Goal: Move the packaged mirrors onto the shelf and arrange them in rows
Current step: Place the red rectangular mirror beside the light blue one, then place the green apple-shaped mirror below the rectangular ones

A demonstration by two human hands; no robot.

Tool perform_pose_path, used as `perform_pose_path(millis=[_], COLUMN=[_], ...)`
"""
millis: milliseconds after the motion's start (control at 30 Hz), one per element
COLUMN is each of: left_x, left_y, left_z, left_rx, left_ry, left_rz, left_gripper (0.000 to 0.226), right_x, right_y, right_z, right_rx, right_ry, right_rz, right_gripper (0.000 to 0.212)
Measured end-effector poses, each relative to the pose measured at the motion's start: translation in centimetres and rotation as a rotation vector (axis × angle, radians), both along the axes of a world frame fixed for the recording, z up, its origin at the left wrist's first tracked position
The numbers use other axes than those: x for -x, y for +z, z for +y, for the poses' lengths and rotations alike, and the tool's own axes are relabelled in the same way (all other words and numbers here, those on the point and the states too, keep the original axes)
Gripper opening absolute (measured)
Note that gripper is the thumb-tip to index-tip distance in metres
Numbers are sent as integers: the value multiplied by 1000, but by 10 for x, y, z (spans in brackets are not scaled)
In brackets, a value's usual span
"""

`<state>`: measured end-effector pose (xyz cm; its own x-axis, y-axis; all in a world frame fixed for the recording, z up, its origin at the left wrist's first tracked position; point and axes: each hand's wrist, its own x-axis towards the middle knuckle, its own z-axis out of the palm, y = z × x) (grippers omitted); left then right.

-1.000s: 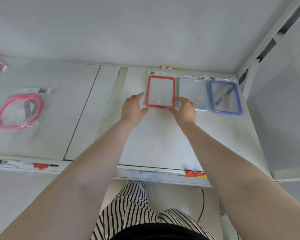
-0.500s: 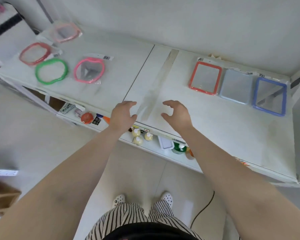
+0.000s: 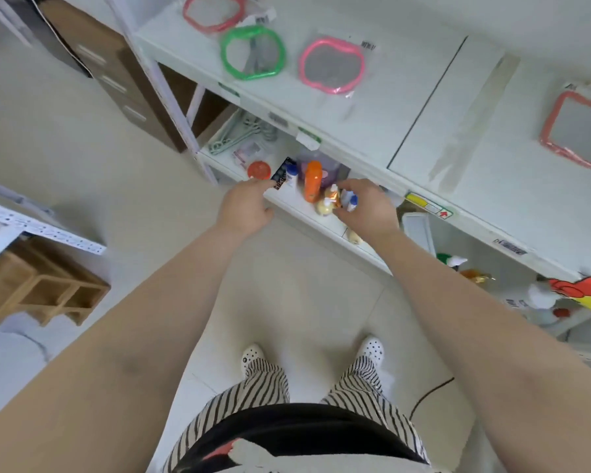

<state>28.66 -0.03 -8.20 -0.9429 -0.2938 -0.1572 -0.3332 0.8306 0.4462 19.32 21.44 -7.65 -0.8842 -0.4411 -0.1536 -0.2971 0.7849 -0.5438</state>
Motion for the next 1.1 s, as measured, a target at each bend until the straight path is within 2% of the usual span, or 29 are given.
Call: perform_pose_path(millis=[167, 333, 567, 667, 900, 1100], left_x=[-33, -24, 19, 43, 91, 142], left_y=[4, 12, 21, 28, 39, 39], left_z=[-73, -126, -192, -219, -278, -341], left_rx=[32, 21, 25, 34, 51, 51], left_ry=[13, 61, 64, 64, -2, -106], left_rz=[-45, 2, -22, -28, -8, -30], left_gripper=[60, 59, 56, 56, 47, 63], right_x=[-23, -14, 31, 59, 107, 136], right_y=[-5, 1, 13, 18, 28, 29], right_z=[-73, -137, -213, -243, -301, -350], right_rx=[-56, -75, -9, -29, -44, -45], right_ry=[74, 104, 107, 135, 139, 45], right_rz=[-30, -29, -65, -27, 31, 44], right_gripper=[47, 48, 46, 53, 49, 49])
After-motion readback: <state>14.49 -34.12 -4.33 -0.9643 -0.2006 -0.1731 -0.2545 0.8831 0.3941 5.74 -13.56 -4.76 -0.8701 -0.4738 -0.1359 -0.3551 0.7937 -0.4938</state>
